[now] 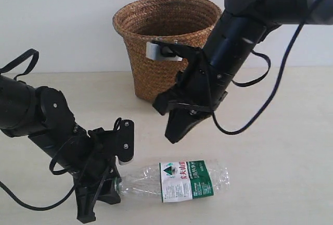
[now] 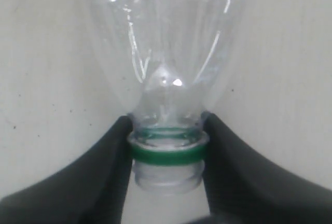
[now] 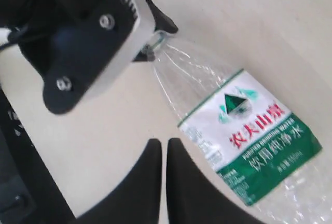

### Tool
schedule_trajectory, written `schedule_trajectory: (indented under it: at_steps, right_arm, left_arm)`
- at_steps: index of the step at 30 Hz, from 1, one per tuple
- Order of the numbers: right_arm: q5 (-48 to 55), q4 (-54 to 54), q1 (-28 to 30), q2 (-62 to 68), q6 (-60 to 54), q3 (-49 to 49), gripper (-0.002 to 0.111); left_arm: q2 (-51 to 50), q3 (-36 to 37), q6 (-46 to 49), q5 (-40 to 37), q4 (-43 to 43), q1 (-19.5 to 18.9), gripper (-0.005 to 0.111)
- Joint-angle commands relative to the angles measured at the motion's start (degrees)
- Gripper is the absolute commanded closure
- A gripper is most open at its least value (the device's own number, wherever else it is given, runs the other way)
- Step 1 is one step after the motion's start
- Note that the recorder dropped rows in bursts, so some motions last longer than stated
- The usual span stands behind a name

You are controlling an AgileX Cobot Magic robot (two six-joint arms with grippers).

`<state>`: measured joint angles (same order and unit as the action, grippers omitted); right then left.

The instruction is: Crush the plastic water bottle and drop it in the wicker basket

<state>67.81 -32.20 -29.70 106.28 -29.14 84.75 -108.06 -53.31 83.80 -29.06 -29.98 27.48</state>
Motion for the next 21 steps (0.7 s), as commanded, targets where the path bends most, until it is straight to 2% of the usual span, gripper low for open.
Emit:
schedule_trajectory:
  at_steps: [1,5,6,7,8,12,14,17,21]
  right_arm:
    - [0.6,8.8,0.6,-4.3,0.6,-4.2,0.108]
    - [-1.7,10.7,6.2,-7.9,0.2,-9.4,0.108]
    - [-4.6,11.0,10.9,-10.2,0.2,-12.1,0.108]
    - [-6.2,11.0,12.9,-11.2,0.2,-13.6,0.108]
    - [-9.3,11.0,17.4,-13.1,0.3,-16.9,0.108]
    - [-15.0,10.3,24.1,-14.4,0.3,-22.2,0.108]
    - [-19.9,9.0,26.4,-14.4,0.1,-26.8,0.108]
    - [-26.4,7.8,26.4,-14.4,0.0,-30.4,0.108]
    - [-32.6,0.5,26.2,-14.4,-8.7,-33.6,0.108]
  left_arm:
    - [1.1,-0.3,-0.6,-1.5,0.0,0.4,0.102]
    - [3.9,-1.2,-0.6,-4.7,2.3,0.4,0.102]
    - [6.5,-1.7,-0.6,-6.9,3.8,0.4,0.102]
    - [7.9,-2.0,-0.5,-7.9,4.6,0.4,0.102]
    - [10.5,-3.1,0.2,-12.2,6.7,0.4,0.102]
    - [14.0,-6.3,0.5,-16.4,8.9,0.4,0.102]
    - [15.8,-8.9,0.5,-16.4,8.9,0.4,0.102]
    - [15.8,-13.7,0.5,-17.0,8.9,0.4,0.102]
    - [15.7,-24.1,-0.2,-15.0,11.2,0.1,0.102]
